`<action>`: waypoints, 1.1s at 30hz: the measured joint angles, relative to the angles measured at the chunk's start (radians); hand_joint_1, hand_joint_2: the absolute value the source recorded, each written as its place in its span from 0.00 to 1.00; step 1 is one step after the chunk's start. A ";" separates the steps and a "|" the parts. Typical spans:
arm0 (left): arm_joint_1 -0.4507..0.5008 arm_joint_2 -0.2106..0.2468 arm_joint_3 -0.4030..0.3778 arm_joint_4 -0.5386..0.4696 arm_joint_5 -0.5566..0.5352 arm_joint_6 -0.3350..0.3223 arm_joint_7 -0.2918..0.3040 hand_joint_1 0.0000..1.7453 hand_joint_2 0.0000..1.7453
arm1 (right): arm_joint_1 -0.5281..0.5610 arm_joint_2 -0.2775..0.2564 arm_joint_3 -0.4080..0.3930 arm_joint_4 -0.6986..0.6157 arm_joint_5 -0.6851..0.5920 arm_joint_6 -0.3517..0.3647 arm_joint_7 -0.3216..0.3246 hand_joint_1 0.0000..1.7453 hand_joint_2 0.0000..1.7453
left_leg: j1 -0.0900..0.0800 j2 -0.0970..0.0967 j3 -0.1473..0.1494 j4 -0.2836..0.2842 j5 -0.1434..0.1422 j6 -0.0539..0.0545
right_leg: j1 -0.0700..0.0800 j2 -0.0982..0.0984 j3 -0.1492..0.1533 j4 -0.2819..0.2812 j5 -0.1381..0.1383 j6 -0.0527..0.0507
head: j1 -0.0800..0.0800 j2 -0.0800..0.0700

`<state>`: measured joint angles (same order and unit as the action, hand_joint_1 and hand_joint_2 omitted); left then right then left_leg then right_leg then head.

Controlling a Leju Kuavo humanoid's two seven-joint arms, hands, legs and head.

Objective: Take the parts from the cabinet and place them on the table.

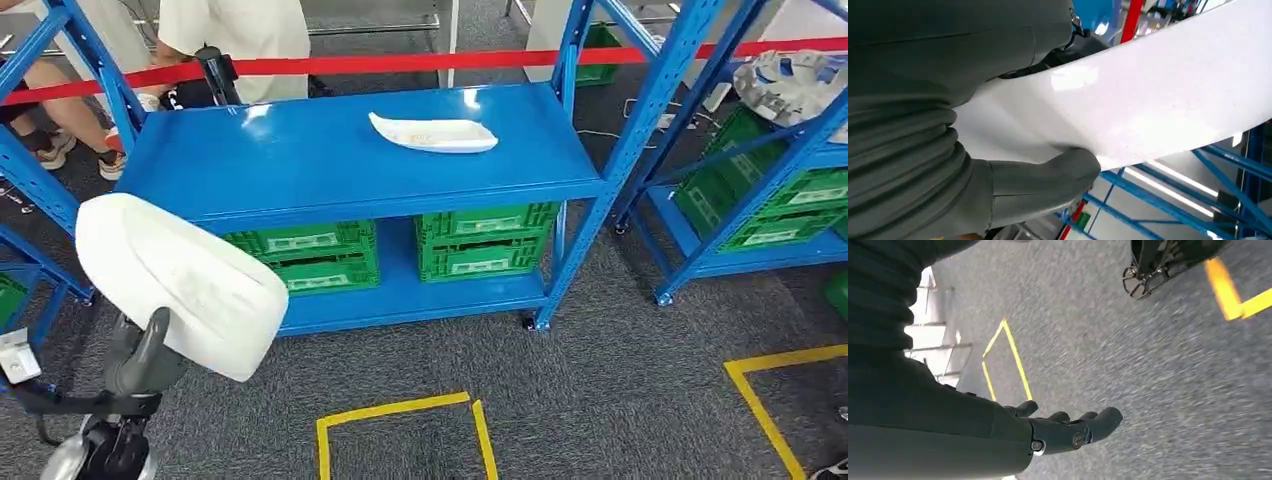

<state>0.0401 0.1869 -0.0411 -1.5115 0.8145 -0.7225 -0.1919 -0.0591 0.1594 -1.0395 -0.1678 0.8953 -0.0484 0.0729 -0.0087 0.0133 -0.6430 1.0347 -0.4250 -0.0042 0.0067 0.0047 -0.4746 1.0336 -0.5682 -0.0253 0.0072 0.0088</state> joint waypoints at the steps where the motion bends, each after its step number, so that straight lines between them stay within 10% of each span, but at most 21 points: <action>1: 0.017 0.000 0.016 -0.011 0.002 -0.005 0.001 1.00 1.00 | 0.000 0.000 0.002 0.000 0.003 0.004 -0.006 0.00 1.00 | 0.002 0.001 0.001 -0.001 0.008 -0.005 | -0.001 -0.002 0.013 -0.024 -0.008 0.007 | -0.002 0.000; 5: 0.070 -0.001 0.049 -0.039 0.000 -0.018 0.001 1.00 1.00 | -0.001 0.003 0.006 0.000 0.005 0.008 -0.022 0.00 1.00 | 0.011 -0.008 -0.006 -0.004 0.019 -0.030 | -0.004 -0.014 -0.014 -0.040 0.034 -0.013 | 0.000 0.000; 9: 0.084 -0.007 0.065 -0.045 -0.020 -0.021 0.003 1.00 1.00 | -0.003 0.003 0.009 0.000 0.008 0.007 -0.039 0.00 1.00 | 0.018 -0.010 -0.056 0.222 -0.194 -0.055 | -0.005 -0.019 -0.075 -0.037 0.082 -0.022 | -0.013 0.000; 11: 0.092 -0.014 0.070 -0.046 -0.048 -0.019 -0.003 1.00 1.00 | -0.003 0.003 0.011 0.000 0.006 0.017 -0.055 0.00 1.00 | 0.022 -0.010 -0.039 0.280 -0.162 -0.061 | -0.006 -0.021 -0.116 -0.028 0.106 -0.018 | -0.013 0.000; 13: 0.103 -0.021 0.084 -0.062 -0.067 -0.019 -0.019 1.00 1.00 | -0.004 0.003 0.011 0.000 -0.002 0.027 -0.069 0.00 1.00 | 0.027 -0.010 0.050 0.192 -0.084 -0.063 | -0.009 -0.021 -0.154 -0.013 0.129 -0.010 | -0.014 0.000; 16: 0.105 -0.029 0.090 -0.083 -0.071 -0.021 -0.024 1.00 1.00 | -0.004 0.003 0.011 0.000 -0.005 0.029 -0.074 0.00 1.00 | 0.019 -0.016 0.206 -0.037 -0.157 -0.050 | -0.007 -0.021 -0.181 0.006 0.151 0.010 | -0.017 0.000; 19: 0.109 -0.044 0.097 -0.088 -0.073 -0.025 -0.017 1.00 1.00 | -0.005 0.003 0.011 0.000 -0.011 0.014 -0.038 0.00 1.00 | 0.013 -0.013 0.182 -0.027 -0.142 -0.018 | -0.009 -0.021 -0.182 -0.007 0.180 0.027 | -0.014 0.000; 26: 0.109 -0.048 0.099 -0.088 -0.073 -0.024 -0.009 1.00 1.00 | -0.001 0.003 0.010 0.000 -0.013 0.010 -0.023 0.00 1.00 | 0.015 -0.011 0.174 -0.031 -0.131 -0.008 | -0.009 -0.021 -0.184 -0.008 0.188 0.033 | -0.015 0.000; 28: 0.104 -0.060 0.099 -0.087 -0.076 -0.023 -0.001 1.00 1.00 | 0.001 0.003 0.008 0.000 -0.017 0.005 -0.003 0.00 1.00 | 0.019 -0.007 0.147 -0.031 -0.108 0.010 | -0.014 -0.015 -0.204 0.028 0.118 0.042 | -0.013 0.000; 30: 0.108 -0.075 0.102 -0.087 -0.086 -0.029 -0.010 1.00 1.00 | 0.005 0.003 0.003 0.000 -0.026 0.006 -0.009 0.00 1.00 | 0.017 -0.006 0.100 -0.029 -0.070 0.016 | -0.014 -0.010 -0.247 0.215 -0.053 0.049 | -0.002 0.000; 31: 0.111 -0.083 0.106 -0.085 -0.088 -0.030 -0.012 1.00 1.00 | 0.004 0.003 -0.003 0.000 -0.030 0.005 -0.009 0.00 1.00 | 0.013 -0.005 0.039 -0.017 -0.027 0.013 | -0.013 -0.010 -0.207 0.292 0.002 0.044 | 0.000 0.000; 33: 0.112 -0.086 0.106 -0.085 -0.088 -0.031 -0.013 1.00 1.00 | 0.004 0.003 -0.004 0.000 -0.031 0.005 -0.009 0.00 1.00 | 0.013 -0.006 0.007 -0.006 -0.008 0.007 | -0.009 -0.009 -0.085 0.151 0.051 0.032 | 0.001 0.000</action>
<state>0.1520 0.1011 0.0652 -1.5969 0.7263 -0.7530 -0.2052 -0.0549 0.1621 -1.0437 -0.1678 0.8648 -0.0435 0.0637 0.0041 0.0075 -0.6359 1.0285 -0.4333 0.0028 -0.0027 -0.0040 -0.5601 1.1843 -0.5176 0.0063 0.0080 0.0088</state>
